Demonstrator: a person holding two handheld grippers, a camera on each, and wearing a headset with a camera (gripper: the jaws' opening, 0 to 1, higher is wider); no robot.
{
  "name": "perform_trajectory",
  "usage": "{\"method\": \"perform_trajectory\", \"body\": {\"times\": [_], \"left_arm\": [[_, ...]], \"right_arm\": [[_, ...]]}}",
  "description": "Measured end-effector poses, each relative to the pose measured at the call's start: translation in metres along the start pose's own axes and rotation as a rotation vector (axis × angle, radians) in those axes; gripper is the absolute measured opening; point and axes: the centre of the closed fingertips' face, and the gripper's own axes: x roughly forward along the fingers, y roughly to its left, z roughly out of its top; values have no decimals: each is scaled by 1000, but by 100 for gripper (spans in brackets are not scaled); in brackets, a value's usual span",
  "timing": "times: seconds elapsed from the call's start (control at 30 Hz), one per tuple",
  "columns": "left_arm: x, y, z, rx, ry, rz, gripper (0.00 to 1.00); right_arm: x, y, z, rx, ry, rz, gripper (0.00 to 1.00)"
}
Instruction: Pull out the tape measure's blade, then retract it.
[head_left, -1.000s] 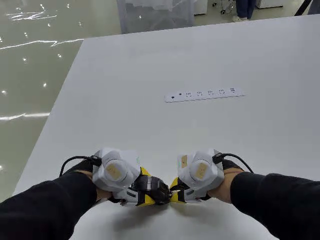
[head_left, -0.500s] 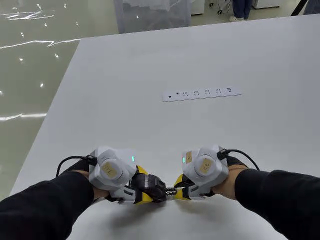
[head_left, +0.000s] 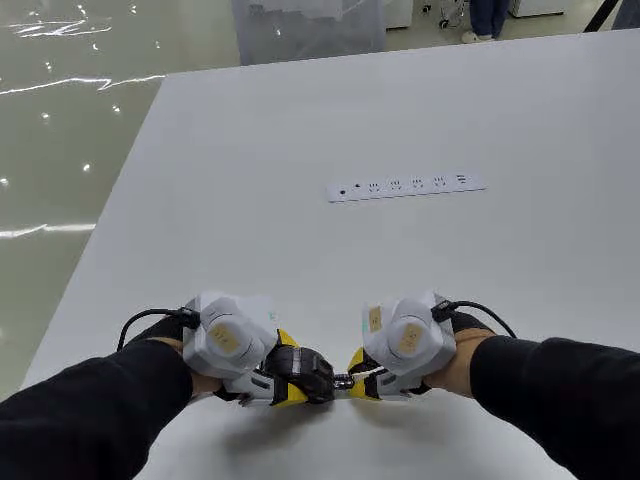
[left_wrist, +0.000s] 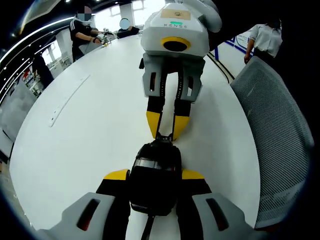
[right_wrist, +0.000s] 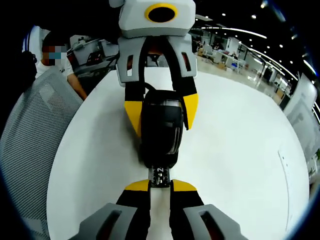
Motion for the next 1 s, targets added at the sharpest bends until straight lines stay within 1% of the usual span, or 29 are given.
{"method": "perform_trajectory", "body": {"times": [0.1,0.23,0.3,0.37,0.47,0.57,0.67,0.77,0.83,1.0], "left_arm": [[0,0,0,-4,-10,3,30],[0,0,0,-3,-9,1,30],[0,0,0,-4,-11,1,30],[0,0,0,-7,-15,3,30],[0,1,0,-15,-24,3,30],[-1,0,0,-20,-27,-2,30],[-1,1,-1,-19,-28,3,30],[-1,1,-1,-18,-31,7,30],[-1,1,0,-21,-34,7,30],[-1,0,0,-13,-27,13,30]], "right_arm": [[0,-1,1,-2,-1,2,9],[4,0,8,3,-20,6,11],[7,-1,9,-2,-16,4,10],[8,0,9,4,-16,7,11],[10,-1,8,33,-9,9,9],[8,-1,6,35,-4,17,7],[8,-2,6,60,-6,0,6],[8,-2,5,66,-1,3,5],[8,-3,5,57,6,-1,5],[7,-3,3,70,4,-1,5]]}}
